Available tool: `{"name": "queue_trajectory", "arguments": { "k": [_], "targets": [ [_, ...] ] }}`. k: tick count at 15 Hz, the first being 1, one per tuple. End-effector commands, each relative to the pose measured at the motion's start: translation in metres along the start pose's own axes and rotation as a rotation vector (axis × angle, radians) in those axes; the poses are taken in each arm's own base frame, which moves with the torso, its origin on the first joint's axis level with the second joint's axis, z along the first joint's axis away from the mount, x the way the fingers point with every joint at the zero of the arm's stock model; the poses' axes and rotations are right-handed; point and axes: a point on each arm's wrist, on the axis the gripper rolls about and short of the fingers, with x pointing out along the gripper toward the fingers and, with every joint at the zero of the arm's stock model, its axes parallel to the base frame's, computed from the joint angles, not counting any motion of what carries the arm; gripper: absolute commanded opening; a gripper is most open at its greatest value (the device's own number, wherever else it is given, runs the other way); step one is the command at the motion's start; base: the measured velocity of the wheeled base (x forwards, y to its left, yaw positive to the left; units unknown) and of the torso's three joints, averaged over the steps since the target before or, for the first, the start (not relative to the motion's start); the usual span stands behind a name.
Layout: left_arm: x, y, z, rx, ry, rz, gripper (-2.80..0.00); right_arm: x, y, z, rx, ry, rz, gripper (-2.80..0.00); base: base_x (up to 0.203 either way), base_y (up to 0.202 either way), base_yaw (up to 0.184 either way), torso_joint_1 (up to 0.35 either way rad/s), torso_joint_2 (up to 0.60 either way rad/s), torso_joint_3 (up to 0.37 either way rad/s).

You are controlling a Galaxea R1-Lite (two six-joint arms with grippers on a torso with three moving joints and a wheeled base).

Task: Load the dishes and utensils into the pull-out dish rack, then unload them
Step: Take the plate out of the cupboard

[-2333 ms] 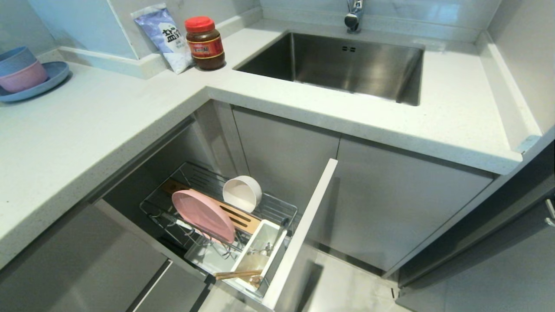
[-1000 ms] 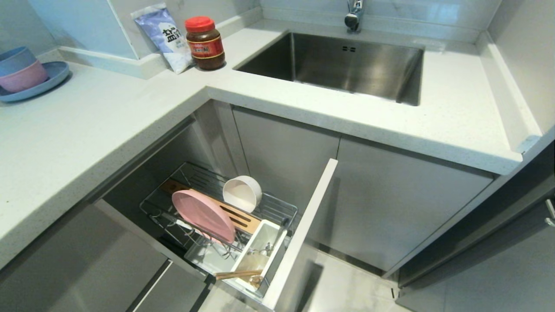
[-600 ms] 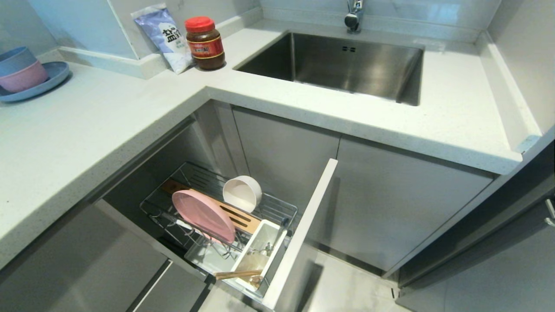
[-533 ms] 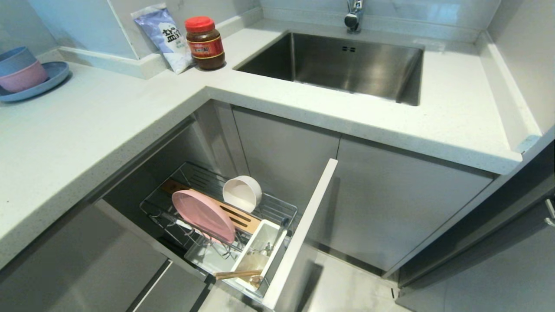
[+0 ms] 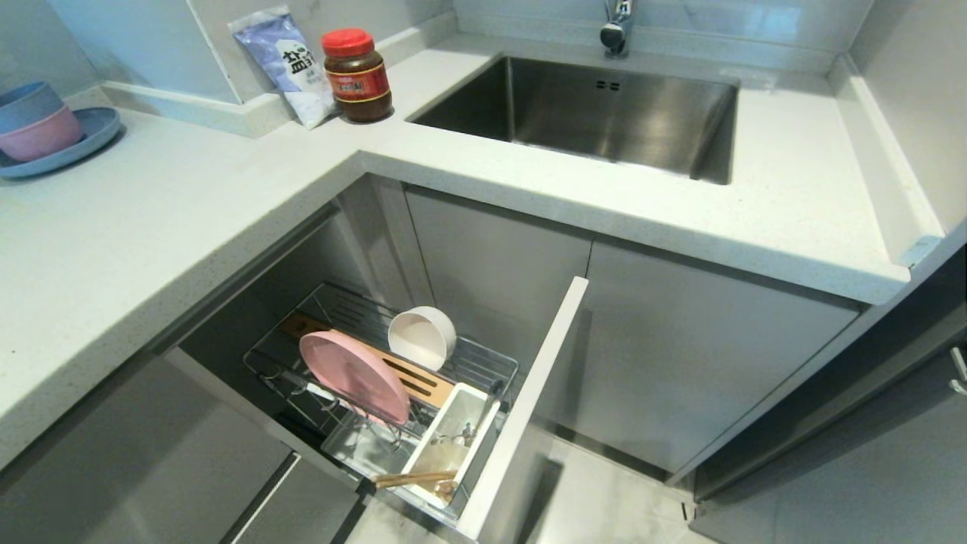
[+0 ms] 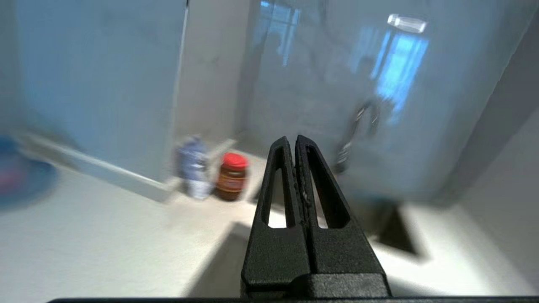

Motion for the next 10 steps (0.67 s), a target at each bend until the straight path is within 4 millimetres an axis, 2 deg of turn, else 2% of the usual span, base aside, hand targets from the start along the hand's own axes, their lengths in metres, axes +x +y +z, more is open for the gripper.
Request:
{"name": "queue_trajectory", "arguments": {
  "k": [1,3,5,7,10],
  "targets": [
    [0.066,0.010,-0.003,-0.387,0.099,0.054,-2.80,0.000,0.000,0.000,0.000,-0.001,0.000,-2.80,0.000,0.000,0.000,0.000,0.00,0.000],
    [0.086,0.017,-0.020,-0.567,0.242,0.137,-2.80,0.000,0.000,0.000,0.000,-0.001,0.000,-2.80,0.000,0.000,0.000,0.000,0.00,0.000],
    [0.103,0.018,-0.041,-0.647,0.367,0.153,-2.80,0.000,0.000,0.000,0.000,-0.002,0.000,-2.80,0.000,0.000,0.000,0.000,0.00,0.000],
    [0.124,0.018,-0.075,-0.650,0.526,0.252,-2.80,0.000,0.000,0.000,0.000,-0.001,0.000,-2.80,0.000,0.000,0.000,0.000,0.00,0.000],
    [0.131,0.002,-0.105,-0.658,0.732,0.268,-2.80,0.000,0.000,0.000,0.000,-0.002,0.000,-2.80,0.000,0.000,0.000,0.000,0.00,0.000]
  ]
}}
